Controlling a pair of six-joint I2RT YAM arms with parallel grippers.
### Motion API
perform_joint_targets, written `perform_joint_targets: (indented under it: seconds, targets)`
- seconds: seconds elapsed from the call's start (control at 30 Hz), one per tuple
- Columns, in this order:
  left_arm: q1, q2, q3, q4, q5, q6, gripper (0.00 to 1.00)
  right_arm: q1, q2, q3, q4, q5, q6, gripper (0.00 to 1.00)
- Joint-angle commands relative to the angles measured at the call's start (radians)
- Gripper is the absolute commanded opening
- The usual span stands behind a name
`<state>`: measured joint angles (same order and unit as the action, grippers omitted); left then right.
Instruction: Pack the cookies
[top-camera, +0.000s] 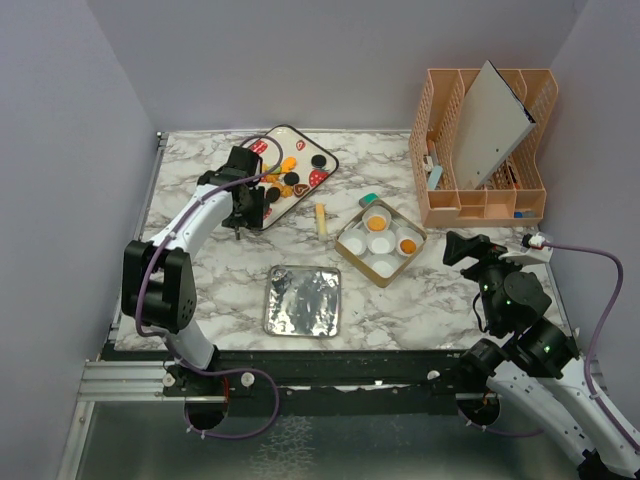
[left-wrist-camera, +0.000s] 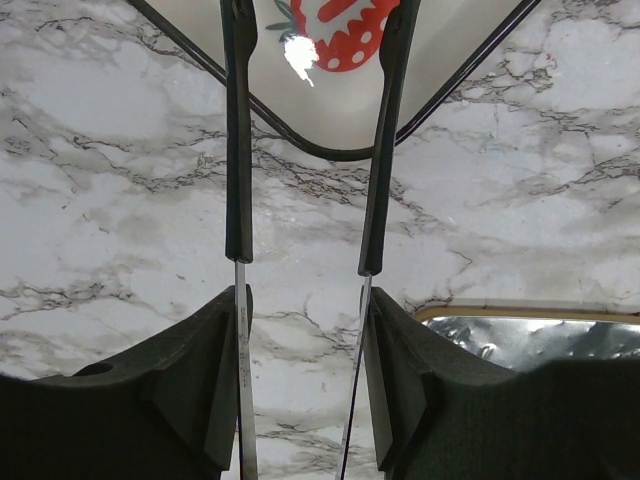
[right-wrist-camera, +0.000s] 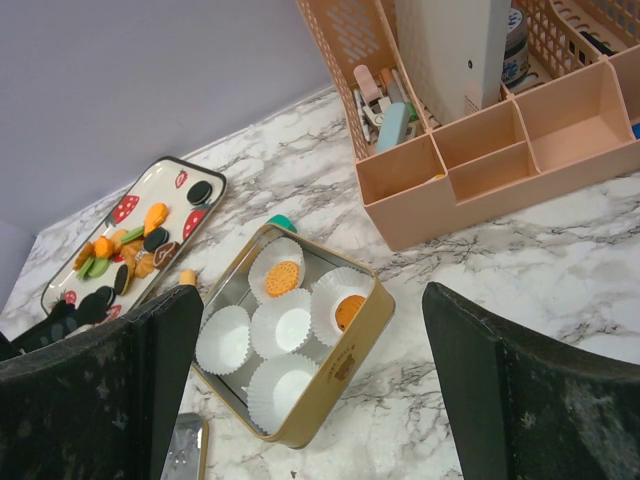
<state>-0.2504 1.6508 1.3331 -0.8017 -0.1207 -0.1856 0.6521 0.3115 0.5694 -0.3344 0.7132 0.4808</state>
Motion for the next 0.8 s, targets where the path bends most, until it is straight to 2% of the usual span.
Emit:
perform_joint_targets:
  seconds: [0.0, 0.47, 0.77]
  targets:
    - [0.014, 0.033, 0.035, 0.025, -0.010, 0.009, 0.52, -0.006, -0.006, 0.004, -0.002, 0.004, -0.001, 1.00]
    - [0.055, 0.115, 0.078, 0.052, 0.059, 0.011, 0.50, -0.006, -0.002, 0.001, 0.001, 0.008, -0.003, 1.00]
    - [0.055, 0.102, 0.085, 0.052, 0.071, 0.012, 0.42, -0.006, 0.000, 0.004, 0.003, 0.003, -0.004, 1.00]
